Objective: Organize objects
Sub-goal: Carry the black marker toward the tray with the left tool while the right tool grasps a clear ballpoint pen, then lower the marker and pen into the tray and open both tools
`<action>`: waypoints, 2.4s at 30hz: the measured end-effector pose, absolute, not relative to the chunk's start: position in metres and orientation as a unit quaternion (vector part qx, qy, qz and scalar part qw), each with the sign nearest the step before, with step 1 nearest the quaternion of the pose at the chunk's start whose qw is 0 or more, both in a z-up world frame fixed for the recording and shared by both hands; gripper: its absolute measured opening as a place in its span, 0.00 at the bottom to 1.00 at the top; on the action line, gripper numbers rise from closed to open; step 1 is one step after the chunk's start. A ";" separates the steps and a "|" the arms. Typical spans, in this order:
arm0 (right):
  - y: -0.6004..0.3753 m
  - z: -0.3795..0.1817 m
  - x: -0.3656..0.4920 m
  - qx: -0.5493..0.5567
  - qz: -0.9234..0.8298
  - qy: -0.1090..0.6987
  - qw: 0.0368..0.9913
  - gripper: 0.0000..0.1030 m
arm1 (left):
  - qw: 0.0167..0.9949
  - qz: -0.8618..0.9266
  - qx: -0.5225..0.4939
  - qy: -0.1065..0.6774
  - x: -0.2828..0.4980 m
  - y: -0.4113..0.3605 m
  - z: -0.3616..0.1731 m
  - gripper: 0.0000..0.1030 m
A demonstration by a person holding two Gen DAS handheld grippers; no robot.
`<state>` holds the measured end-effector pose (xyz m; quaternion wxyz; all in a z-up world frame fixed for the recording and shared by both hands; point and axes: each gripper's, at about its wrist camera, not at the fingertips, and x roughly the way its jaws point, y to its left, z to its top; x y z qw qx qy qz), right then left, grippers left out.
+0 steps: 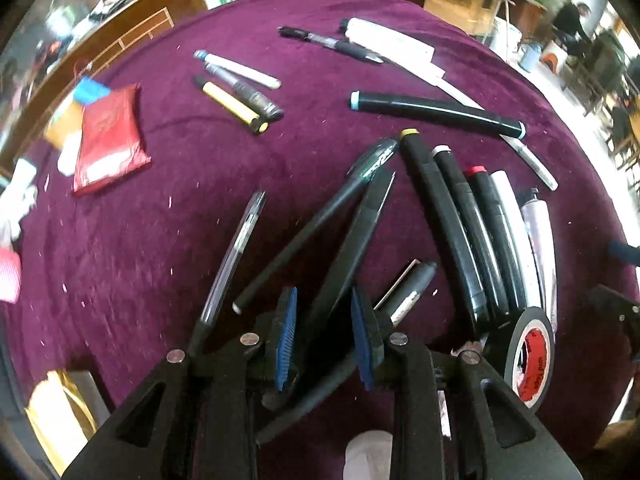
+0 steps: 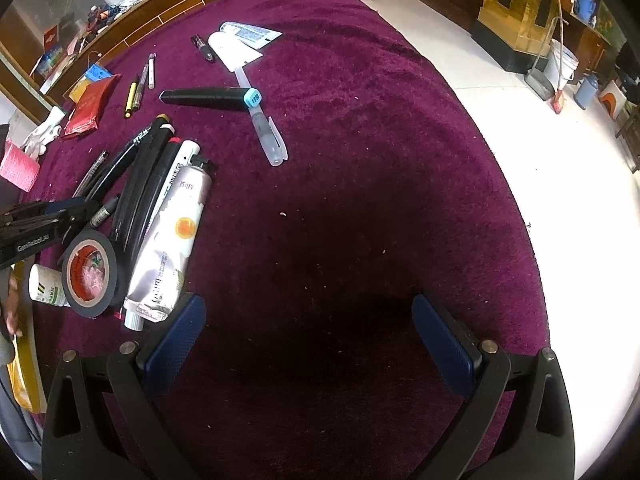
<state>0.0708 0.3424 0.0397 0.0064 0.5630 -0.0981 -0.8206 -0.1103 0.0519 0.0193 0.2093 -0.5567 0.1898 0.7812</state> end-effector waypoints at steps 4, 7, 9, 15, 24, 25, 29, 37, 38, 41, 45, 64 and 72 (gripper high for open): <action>0.342 0.040 0.071 0.561 -0.822 -0.097 0.005 1.00 | 0.205 0.788 -0.538 0.219 -0.108 0.063 0.020 0.19; 0.341 0.044 0.069 0.557 -0.825 -0.096 0.008 1.00 | 0.200 0.792 -0.533 0.222 -0.106 0.065 0.020 0.17; 0.338 0.049 0.067 0.552 -0.829 -0.092 0.012 1.00 | 0.207 0.796 -0.538 0.187 -0.108 0.057 0.025 0.14; 0.312 0.065 0.057 0.538 -0.839 -0.069 0.044 1.00 | 0.202 0.828 -0.517 0.082 -0.109 0.017 0.065 0.11; 0.249 0.100 0.016 0.520 -0.841 -0.067 0.130 1.00 | 0.183 0.864 -0.467 -0.033 -0.069 -0.059 0.117 0.11; 0.240 0.105 0.007 0.522 -0.838 -0.074 0.142 1.00 | 0.176 0.867 -0.464 -0.042 -0.062 -0.068 0.119 0.11; 0.200 0.107 -0.023 0.536 -0.820 -0.082 0.182 1.00 | 0.151 0.868 -0.467 -0.071 -0.039 -0.105 0.118 0.11; 0.122 0.074 -0.068 0.586 -0.773 -0.109 0.216 0.98 | 0.131 0.859 -0.480 -0.123 -0.012 -0.156 0.096 0.11; 0.115 0.067 -0.076 0.597 -0.769 -0.107 0.204 0.96 | 0.130 0.858 -0.480 -0.125 -0.009 -0.160 0.094 0.11; 0.104 0.051 -0.089 0.621 -0.761 -0.094 0.166 0.89 | 0.132 0.858 -0.478 -0.132 0.000 -0.171 0.093 0.11; 0.087 0.043 -0.090 0.628 -0.765 -0.062 0.126 0.82 | 0.136 0.859 -0.472 -0.147 0.008 -0.190 0.093 0.11; 0.047 0.046 -0.050 0.591 -0.800 -0.013 0.106 0.07 | 0.112 0.852 -0.481 -0.174 0.009 -0.270 0.068 0.11; 0.049 0.085 -0.019 0.577 -0.796 -0.090 0.159 0.08 | 0.090 0.845 -0.502 -0.160 -0.007 -0.287 0.058 0.11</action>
